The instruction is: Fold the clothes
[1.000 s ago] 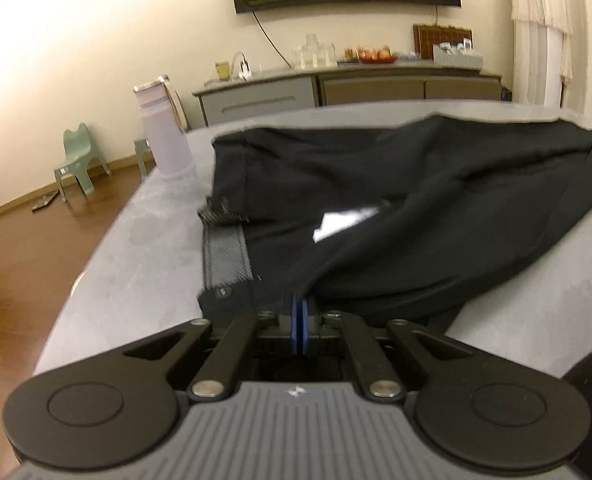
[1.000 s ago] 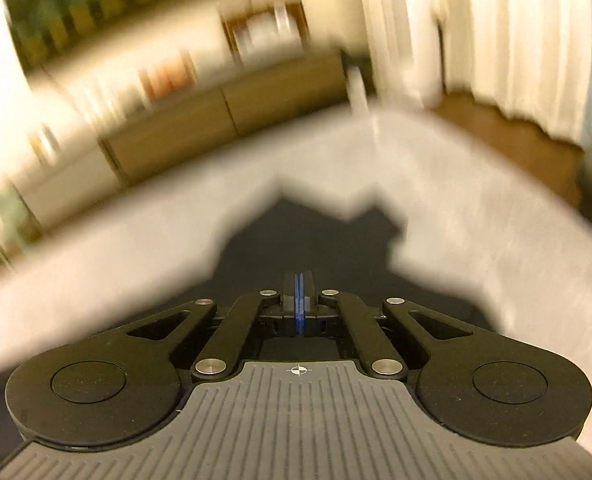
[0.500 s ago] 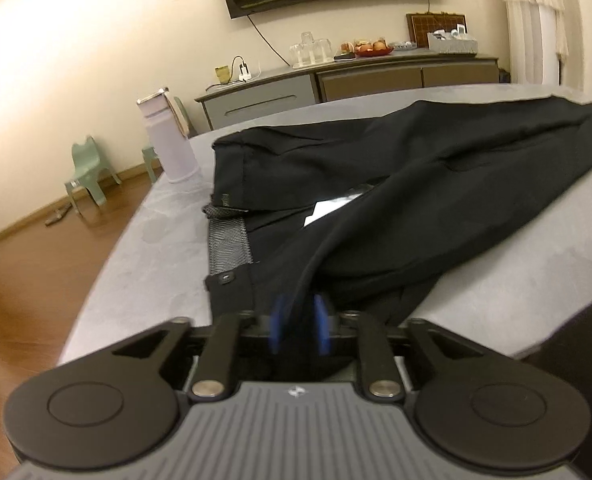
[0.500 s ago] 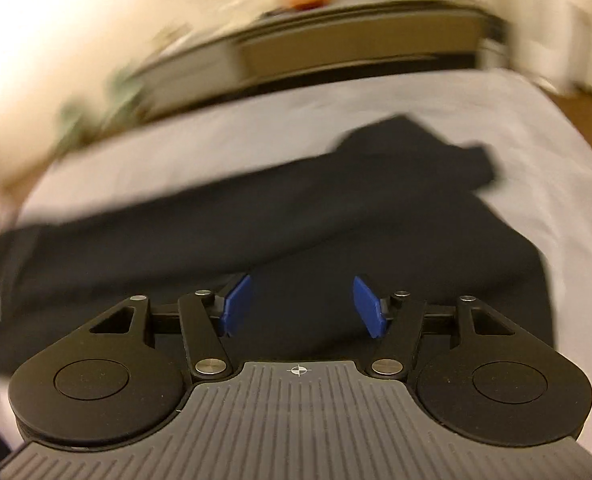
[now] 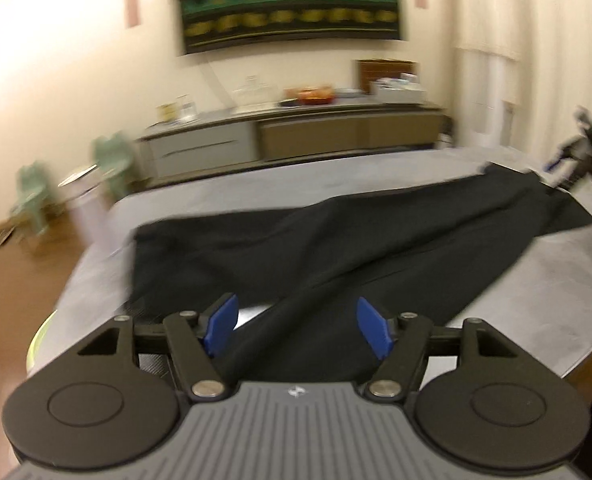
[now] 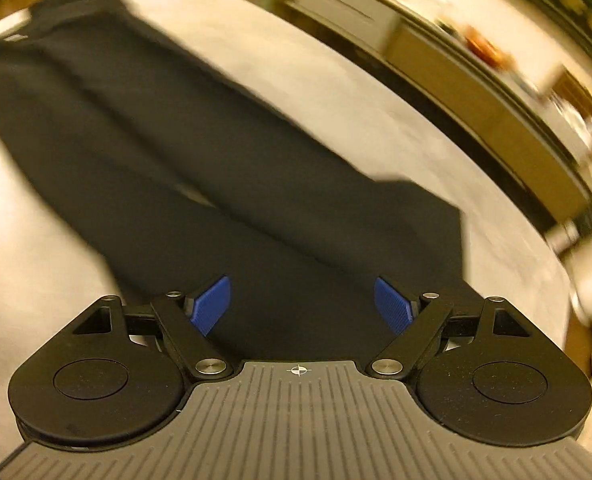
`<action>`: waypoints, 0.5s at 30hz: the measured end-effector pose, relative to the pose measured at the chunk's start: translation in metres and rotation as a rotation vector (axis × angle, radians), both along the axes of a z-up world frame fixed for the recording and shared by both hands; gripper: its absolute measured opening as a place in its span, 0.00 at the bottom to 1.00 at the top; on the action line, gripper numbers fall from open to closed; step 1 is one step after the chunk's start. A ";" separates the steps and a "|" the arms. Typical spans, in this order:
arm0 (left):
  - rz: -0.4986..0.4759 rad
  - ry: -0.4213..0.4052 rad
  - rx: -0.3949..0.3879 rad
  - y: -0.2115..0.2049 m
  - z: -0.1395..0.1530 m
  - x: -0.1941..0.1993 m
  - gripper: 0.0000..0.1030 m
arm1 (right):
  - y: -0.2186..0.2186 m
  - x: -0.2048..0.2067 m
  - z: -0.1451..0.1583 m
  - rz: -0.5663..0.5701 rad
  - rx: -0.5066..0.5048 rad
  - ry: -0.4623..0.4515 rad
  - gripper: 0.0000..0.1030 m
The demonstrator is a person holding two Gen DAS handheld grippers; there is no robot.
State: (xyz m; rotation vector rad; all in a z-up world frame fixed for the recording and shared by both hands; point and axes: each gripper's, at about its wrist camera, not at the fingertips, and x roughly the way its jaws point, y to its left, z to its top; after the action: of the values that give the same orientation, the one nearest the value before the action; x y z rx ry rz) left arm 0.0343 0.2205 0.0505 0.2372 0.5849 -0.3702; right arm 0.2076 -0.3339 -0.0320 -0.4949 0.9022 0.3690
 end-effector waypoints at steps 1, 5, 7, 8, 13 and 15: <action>-0.042 0.001 0.004 -0.018 -0.001 0.007 0.66 | -0.015 0.009 -0.003 -0.043 0.007 0.014 0.81; -0.184 0.021 0.006 -0.085 -0.011 0.036 0.67 | -0.057 0.028 -0.023 -0.143 0.060 0.037 0.81; -0.237 0.037 0.006 -0.114 -0.018 0.050 0.67 | -0.068 0.035 -0.032 -0.162 0.112 0.049 0.81; -0.256 0.046 0.005 -0.126 -0.022 0.056 0.67 | -0.072 0.038 -0.036 -0.167 0.134 0.049 0.82; -0.319 0.078 0.004 -0.177 -0.037 0.065 0.67 | -0.088 0.044 -0.046 -0.200 0.288 0.048 0.85; -0.328 0.085 0.009 -0.191 -0.041 0.063 0.67 | -0.085 0.041 -0.046 -0.159 0.289 0.031 0.55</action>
State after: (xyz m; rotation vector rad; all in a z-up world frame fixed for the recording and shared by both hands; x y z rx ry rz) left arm 0.0974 0.0296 0.0096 0.3286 0.6325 -0.6976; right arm 0.2488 -0.4191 -0.0779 -0.1509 0.8937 0.3557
